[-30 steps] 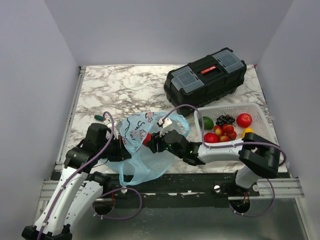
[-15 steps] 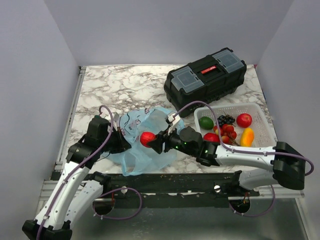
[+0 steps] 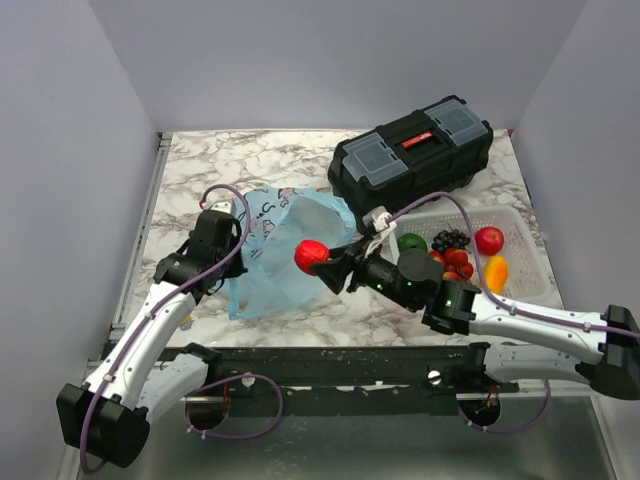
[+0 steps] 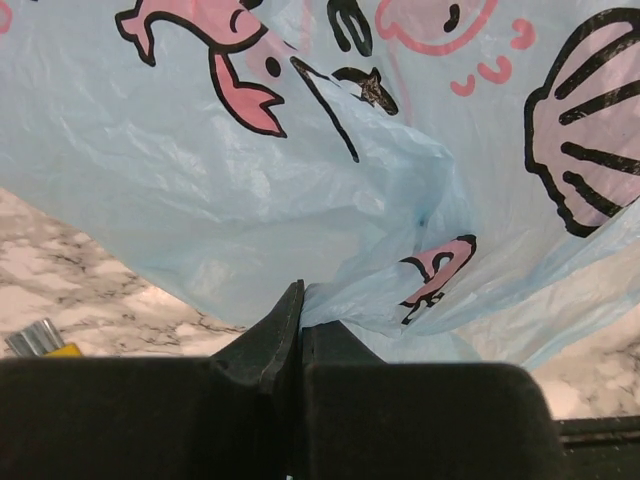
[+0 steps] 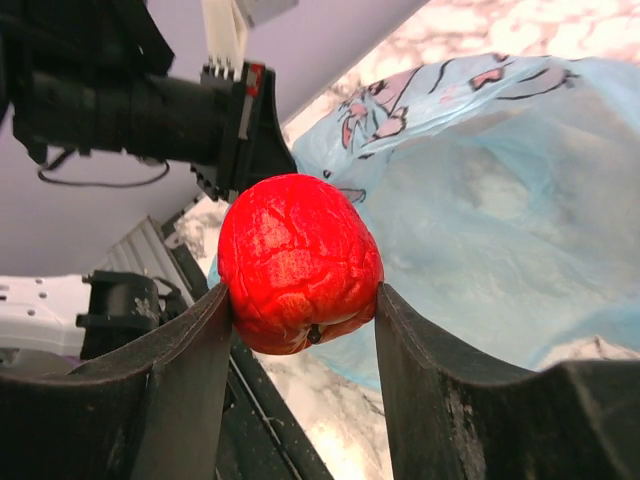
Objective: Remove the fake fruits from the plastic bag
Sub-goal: Take out the fake fruit from the plastic bag, then place the fake fruit in the bin.
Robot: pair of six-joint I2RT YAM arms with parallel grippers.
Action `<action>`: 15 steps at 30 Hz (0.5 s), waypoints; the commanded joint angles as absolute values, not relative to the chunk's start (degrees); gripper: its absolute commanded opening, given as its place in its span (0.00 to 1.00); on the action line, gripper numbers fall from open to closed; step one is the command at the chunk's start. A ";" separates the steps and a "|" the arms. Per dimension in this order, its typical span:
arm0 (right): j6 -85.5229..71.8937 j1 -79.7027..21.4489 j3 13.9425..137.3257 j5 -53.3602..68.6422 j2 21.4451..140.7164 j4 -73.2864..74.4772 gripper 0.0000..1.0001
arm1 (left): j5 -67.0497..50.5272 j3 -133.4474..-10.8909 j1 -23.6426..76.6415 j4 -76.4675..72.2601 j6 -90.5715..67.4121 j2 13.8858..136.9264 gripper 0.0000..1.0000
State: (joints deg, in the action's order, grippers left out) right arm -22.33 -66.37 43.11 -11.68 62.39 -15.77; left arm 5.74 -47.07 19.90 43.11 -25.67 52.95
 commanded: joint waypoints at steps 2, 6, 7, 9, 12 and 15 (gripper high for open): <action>-19.78 -66.39 43.64 -24.66 56.00 -10.62 0.01 | 13.00 -45.92 19.78 39.47 -23.55 51.65 0.00; -18.64 -66.40 40.03 -34.27 50.28 -10.04 0.01 | 12.84 -45.88 19.13 38.85 -23.29 50.62 0.00; -18.18 -66.37 39.30 -35.86 49.09 -9.85 0.01 | 12.76 -45.94 18.86 38.84 -23.29 50.46 0.00; -17.91 -66.38 38.41 -40.86 46.74 -9.02 0.01 | 12.35 -46.31 18.25 38.85 -23.29 50.41 0.00; -18.31 -66.38 36.60 -50.16 44.47 -7.85 0.01 | 10.74 -46.45 17.04 38.70 -23.47 50.12 0.00; -19.98 -66.13 35.24 -56.95 43.77 -5.63 0.01 | 8.82 -46.42 16.23 38.26 -23.01 49.88 0.05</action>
State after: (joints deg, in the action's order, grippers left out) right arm -19.27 -66.37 37.43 -42.57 44.53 -9.91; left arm 10.66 -46.26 17.56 39.86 -23.99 50.94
